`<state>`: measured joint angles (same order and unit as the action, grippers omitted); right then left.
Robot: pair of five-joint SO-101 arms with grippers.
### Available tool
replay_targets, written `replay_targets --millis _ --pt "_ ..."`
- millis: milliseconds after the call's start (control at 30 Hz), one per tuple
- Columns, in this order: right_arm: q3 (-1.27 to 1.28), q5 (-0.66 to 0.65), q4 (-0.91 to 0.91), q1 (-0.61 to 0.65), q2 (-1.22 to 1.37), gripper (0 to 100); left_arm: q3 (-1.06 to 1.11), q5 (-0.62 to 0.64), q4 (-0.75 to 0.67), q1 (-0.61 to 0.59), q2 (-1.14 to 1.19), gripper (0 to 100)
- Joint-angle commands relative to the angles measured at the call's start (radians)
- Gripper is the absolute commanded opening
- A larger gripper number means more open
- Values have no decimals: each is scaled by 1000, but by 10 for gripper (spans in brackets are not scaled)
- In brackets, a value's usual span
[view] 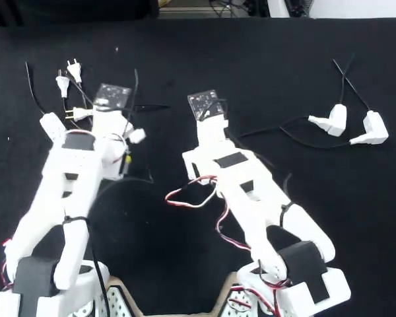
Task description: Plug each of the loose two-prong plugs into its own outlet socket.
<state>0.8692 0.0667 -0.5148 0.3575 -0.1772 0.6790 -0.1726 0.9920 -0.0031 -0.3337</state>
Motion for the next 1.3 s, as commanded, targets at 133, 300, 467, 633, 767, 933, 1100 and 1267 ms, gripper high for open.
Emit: replay_targets --millis 133,300,467,633,767,933,1100,1267 --pt "-12 0 25 -15 -53 11 65 11 -89 53 -6 45" --pt "-12 0 25 -15 -53 11 64 11 -91 54 -6 170" --pt "-12 0 25 -15 -53 11 90 11 -95 58 -5 236" --pt "-12 0 25 -15 -53 11 68 11 -84 50 -17 234" --pt "-12 0 25 -15 -53 11 -39 9 2 31 -17 234" --pt "-12 0 25 -15 -53 11 -211 3 158 -44 -11 237" --pt "-12 0 25 -12 -53 11 -269 -35 241 -186 -5 238" --pt "-12 0 25 -11 -53 11 -154 -184 245 -252 -5 237"
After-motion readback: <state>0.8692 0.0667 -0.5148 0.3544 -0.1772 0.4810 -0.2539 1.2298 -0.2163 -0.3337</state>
